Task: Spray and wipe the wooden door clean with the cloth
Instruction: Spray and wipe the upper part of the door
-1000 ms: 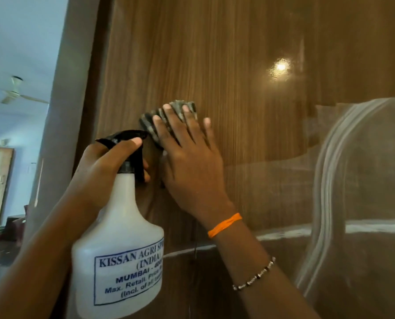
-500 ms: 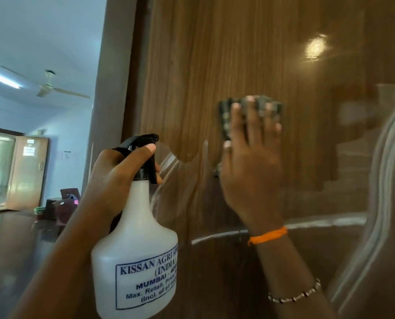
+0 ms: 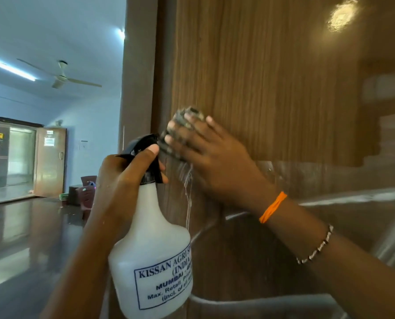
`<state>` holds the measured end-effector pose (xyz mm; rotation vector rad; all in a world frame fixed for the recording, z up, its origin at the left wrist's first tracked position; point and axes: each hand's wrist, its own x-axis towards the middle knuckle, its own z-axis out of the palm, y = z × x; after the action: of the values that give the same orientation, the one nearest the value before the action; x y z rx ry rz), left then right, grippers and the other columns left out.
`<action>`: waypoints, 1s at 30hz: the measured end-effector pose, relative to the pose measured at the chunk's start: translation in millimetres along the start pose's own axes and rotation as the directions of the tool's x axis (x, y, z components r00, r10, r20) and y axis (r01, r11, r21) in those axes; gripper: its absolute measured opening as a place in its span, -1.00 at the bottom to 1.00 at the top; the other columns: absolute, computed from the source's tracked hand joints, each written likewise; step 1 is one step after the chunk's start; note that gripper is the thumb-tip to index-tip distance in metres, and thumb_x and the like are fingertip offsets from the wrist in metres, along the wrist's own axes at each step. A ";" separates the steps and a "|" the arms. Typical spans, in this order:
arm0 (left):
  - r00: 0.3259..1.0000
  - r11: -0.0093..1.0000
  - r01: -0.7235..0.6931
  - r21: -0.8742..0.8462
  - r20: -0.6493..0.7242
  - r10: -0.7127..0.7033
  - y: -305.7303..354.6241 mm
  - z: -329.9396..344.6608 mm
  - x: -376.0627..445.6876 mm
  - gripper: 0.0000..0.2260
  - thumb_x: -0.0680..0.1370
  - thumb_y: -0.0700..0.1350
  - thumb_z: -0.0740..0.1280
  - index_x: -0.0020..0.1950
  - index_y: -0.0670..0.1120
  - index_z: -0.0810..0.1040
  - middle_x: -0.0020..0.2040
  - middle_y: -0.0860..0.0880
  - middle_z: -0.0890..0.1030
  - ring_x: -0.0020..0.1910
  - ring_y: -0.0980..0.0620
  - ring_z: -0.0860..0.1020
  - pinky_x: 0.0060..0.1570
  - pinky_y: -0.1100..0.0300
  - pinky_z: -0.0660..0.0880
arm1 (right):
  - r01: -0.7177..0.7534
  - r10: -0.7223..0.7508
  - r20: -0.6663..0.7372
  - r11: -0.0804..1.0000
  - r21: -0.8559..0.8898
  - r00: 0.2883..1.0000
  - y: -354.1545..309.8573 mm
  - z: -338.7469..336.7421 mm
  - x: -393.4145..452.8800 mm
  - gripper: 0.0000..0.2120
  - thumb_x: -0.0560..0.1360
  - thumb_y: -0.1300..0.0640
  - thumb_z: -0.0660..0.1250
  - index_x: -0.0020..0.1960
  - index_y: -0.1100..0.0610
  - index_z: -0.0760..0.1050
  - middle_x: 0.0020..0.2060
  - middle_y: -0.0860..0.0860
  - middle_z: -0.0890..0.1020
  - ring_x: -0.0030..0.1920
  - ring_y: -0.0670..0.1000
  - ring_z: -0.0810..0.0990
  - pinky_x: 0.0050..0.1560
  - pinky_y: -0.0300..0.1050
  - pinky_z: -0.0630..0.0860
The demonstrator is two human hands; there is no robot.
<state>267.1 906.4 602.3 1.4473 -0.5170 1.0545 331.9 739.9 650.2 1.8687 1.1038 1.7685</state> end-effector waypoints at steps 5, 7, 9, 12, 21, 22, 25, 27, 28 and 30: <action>0.999 0.997 0.017 -0.069 0.028 -0.015 5.3 13.6 -9.0 -0.82 0.49 0.04 0.29 -0.15 0.15 0.70 -0.23 -0.03 0.71 -0.18 -0.01 0.68 -0.09 0.04 0.59 | 0.012 -0.011 0.029 1.000 -0.011 1.000 -26.3 4.4 -25.4 -0.53 0.49 0.12 0.16 0.39 0.12 0.42 0.43 0.09 0.39 0.47 0.17 0.26 0.46 0.21 0.03; 0.998 0.998 0.001 -0.055 0.062 0.002 6.5 20.0 -11.3 -0.84 0.47 0.08 0.31 -0.15 0.14 0.69 -0.25 -0.04 0.70 -0.21 0.00 0.68 -0.12 0.10 0.57 | -0.089 0.090 0.019 0.996 -0.028 0.996 -22.7 -1.7 -29.4 -0.54 0.53 0.08 0.14 0.42 0.08 0.39 0.46 0.07 0.34 0.50 0.17 0.20 0.48 0.22 -0.01; 0.996 0.999 0.013 -0.041 0.083 -0.010 5.0 26.0 -12.4 -0.74 0.40 0.19 0.31 -0.20 0.06 0.68 -0.28 -0.09 0.69 -0.25 -0.07 0.67 -0.12 0.05 0.56 | -0.245 0.245 -0.011 0.968 -0.053 0.970 -13.2 -11.9 -43.0 -0.49 0.52 0.09 0.14 0.46 0.06 0.34 0.48 0.05 0.30 0.51 0.16 0.16 0.49 0.23 -0.04; 0.992 0.999 0.031 -0.021 0.123 -0.028 3.8 37.6 -13.9 -0.68 0.37 0.26 0.29 -0.22 0.05 0.66 -0.28 -0.12 0.68 -0.25 -0.15 0.66 -0.05 -0.17 0.57 | -0.456 0.452 -0.062 0.884 -0.103 0.890 8.4 -33.1 -80.4 -0.45 0.51 0.12 0.12 0.50 0.06 0.26 0.51 0.03 0.24 0.53 0.15 0.10 0.49 0.23 -0.07; 0.975 0.997 0.037 -0.061 0.220 -0.022 8.0 73.9 -15.9 -0.57 0.34 0.27 0.27 -0.26 -0.09 0.64 -0.32 -0.10 0.67 -0.31 -0.03 0.65 -0.19 0.09 0.53 | -0.880 0.846 -0.252 0.472 -0.057 0.471 68.9 -77.9 -178.7 -0.48 0.58 0.13 0.05 0.54 0.08 0.17 0.54 0.02 0.15 0.54 0.14 0.02 0.47 0.25 -0.15; 0.972 0.997 0.046 -0.067 0.231 -0.029 9.7 78.6 -16.2 -0.57 0.34 0.28 0.27 -0.26 -0.09 0.64 -0.31 -0.11 0.67 -0.28 -0.06 0.66 -0.16 0.03 0.55 | -0.900 0.861 -0.273 0.434 -0.045 0.429 68.3 -77.8 -178.7 -0.47 0.57 0.13 0.06 0.54 0.10 0.16 0.54 0.04 0.15 0.54 0.17 0.02 0.46 0.27 -0.11; 0.966 0.995 0.053 -0.089 0.256 -0.029 19.5 95.9 -16.4 -0.60 0.36 0.26 0.28 -0.22 -0.06 0.63 -0.28 -0.12 0.67 -0.24 -0.10 0.66 -0.06 -0.04 0.56 | -0.912 0.869 -0.291 0.407 -0.037 0.400 57.8 -71.3 -163.5 -0.45 0.58 0.09 0.06 0.54 0.17 0.12 0.53 0.13 0.13 0.53 0.24 0.02 0.49 0.25 -0.01; 0.963 0.994 0.041 -0.104 0.270 -0.011 27.1 111.2 -17.3 -0.60 0.39 0.23 0.29 -0.23 -0.11 0.63 -0.29 -0.13 0.67 -0.25 -0.11 0.66 -0.08 -0.02 0.55 | -0.863 0.825 -0.271 0.504 -0.043 0.496 44.7 -64.7 -152.2 -0.45 0.57 0.08 0.08 0.54 0.17 0.15 0.52 0.14 0.15 0.53 0.24 0.03 0.50 0.21 0.01; 0.961 0.994 0.034 -0.107 0.278 -0.003 30.1 119.1 -17.7 -0.59 0.38 0.23 0.29 -0.24 -0.12 0.62 -0.30 -0.14 0.67 -0.25 -0.11 0.65 -0.09 -0.02 0.55 | -0.803 0.774 -0.239 0.594 -0.048 0.586 37.0 -60.5 -149.5 -0.45 0.55 0.10 0.10 0.53 0.15 0.18 0.52 0.13 0.17 0.53 0.22 0.04 0.50 0.19 0.01; 0.956 0.991 0.033 -0.127 0.294 0.006 35.8 134.9 -19.2 -0.58 0.37 0.25 0.28 -0.23 -0.11 0.63 -0.30 -0.14 0.66 -0.26 -0.11 0.65 -0.09 -0.01 0.55 | -0.658 0.643 -0.157 0.751 -0.063 0.749 25.2 -54.7 -152.5 -0.47 0.53 0.11 0.11 0.50 0.12 0.24 0.50 0.10 0.22 0.53 0.17 0.09 0.49 0.20 0.05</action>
<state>268.9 766.9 622.4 1.4960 -0.7734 0.7813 299.1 599.3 572.4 2.2663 0.3515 2.2762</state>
